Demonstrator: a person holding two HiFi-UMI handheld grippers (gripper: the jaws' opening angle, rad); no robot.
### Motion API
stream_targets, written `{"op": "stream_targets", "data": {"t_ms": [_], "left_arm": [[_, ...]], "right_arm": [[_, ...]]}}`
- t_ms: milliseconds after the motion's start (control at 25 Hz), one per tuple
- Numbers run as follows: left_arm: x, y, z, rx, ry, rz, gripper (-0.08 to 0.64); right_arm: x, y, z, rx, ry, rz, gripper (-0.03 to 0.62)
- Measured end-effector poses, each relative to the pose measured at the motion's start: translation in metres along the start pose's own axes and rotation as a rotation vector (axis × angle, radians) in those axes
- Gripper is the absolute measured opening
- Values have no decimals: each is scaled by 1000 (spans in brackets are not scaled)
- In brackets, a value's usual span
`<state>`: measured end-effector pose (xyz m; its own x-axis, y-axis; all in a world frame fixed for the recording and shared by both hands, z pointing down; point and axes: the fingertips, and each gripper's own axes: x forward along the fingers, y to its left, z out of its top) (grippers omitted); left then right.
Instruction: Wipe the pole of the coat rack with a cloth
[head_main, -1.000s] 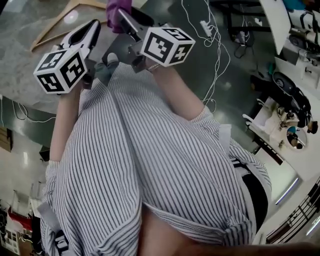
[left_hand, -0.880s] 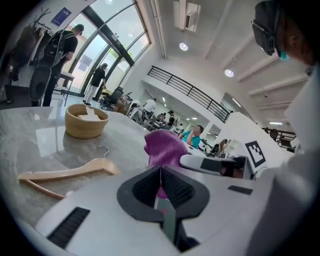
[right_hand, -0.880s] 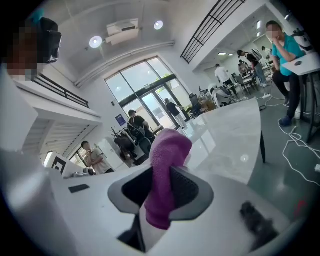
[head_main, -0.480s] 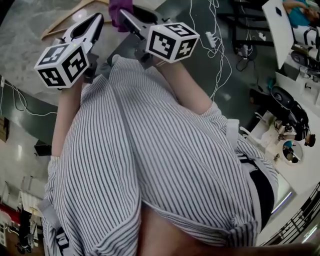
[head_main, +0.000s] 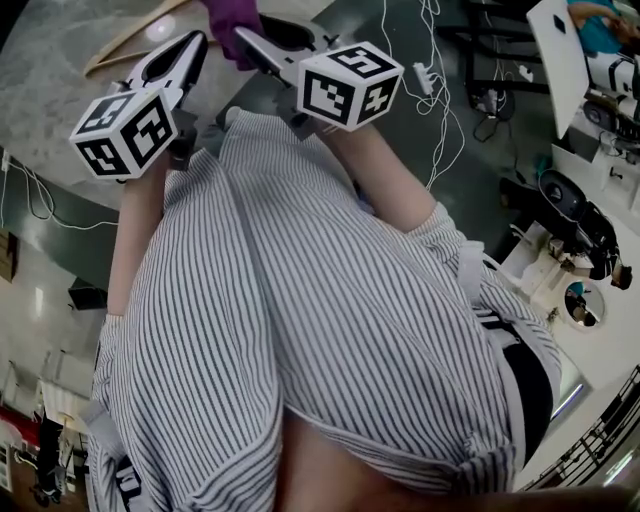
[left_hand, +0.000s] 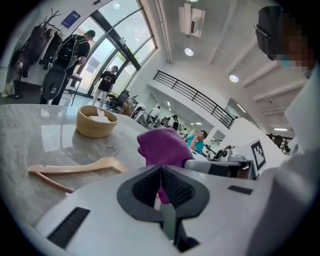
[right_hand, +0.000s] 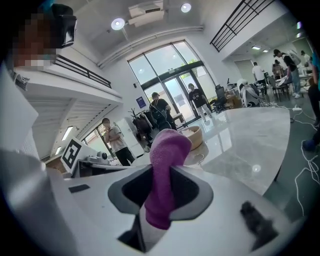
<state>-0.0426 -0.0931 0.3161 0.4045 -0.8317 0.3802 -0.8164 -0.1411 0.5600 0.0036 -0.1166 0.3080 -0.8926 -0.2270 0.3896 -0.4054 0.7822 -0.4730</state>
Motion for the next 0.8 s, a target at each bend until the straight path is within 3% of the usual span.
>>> {"op": "stream_targets", "data": {"t_ms": [320,800], "left_arm": [[-10,7,0,-18,-6,0,15],[-24,5,-9,-27,-12,1,15]], "right_arm": [[2,17,-4,-65,58,62,104],[-4,29,-8,-146,147,86,104]]}}
